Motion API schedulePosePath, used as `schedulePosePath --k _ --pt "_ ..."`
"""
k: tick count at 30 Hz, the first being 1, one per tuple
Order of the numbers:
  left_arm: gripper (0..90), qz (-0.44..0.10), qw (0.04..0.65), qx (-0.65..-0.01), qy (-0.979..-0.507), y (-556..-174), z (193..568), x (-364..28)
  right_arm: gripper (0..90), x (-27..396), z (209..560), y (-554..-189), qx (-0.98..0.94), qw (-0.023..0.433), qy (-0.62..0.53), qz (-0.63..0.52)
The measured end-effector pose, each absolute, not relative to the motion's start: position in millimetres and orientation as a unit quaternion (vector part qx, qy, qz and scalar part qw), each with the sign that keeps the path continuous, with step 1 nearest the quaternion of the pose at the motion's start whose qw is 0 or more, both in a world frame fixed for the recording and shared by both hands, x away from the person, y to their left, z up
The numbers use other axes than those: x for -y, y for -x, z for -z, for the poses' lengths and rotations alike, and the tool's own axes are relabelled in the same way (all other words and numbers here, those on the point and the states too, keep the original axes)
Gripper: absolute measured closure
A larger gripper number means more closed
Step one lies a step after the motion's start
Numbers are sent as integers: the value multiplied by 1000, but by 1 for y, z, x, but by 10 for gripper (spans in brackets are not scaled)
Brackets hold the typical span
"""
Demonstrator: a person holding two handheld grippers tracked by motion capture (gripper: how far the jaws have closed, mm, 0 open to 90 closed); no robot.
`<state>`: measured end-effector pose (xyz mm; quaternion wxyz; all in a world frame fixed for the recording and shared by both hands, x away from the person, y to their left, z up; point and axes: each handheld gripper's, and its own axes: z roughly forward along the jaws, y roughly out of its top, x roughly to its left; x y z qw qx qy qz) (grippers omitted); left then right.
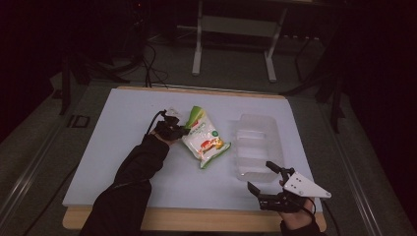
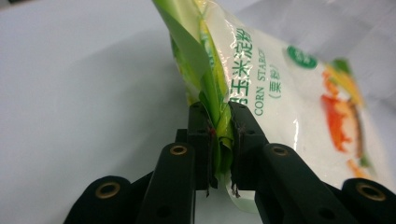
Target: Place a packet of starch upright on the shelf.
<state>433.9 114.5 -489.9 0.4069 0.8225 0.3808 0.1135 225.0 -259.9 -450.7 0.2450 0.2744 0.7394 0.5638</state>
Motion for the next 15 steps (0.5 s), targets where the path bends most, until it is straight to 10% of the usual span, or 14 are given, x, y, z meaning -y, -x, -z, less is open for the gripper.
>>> schedulePosePath --k 15 --pt "829 -135 425 -335 -830 -410 447 -90 134 266 447 -224 -727 252 -286 -570"
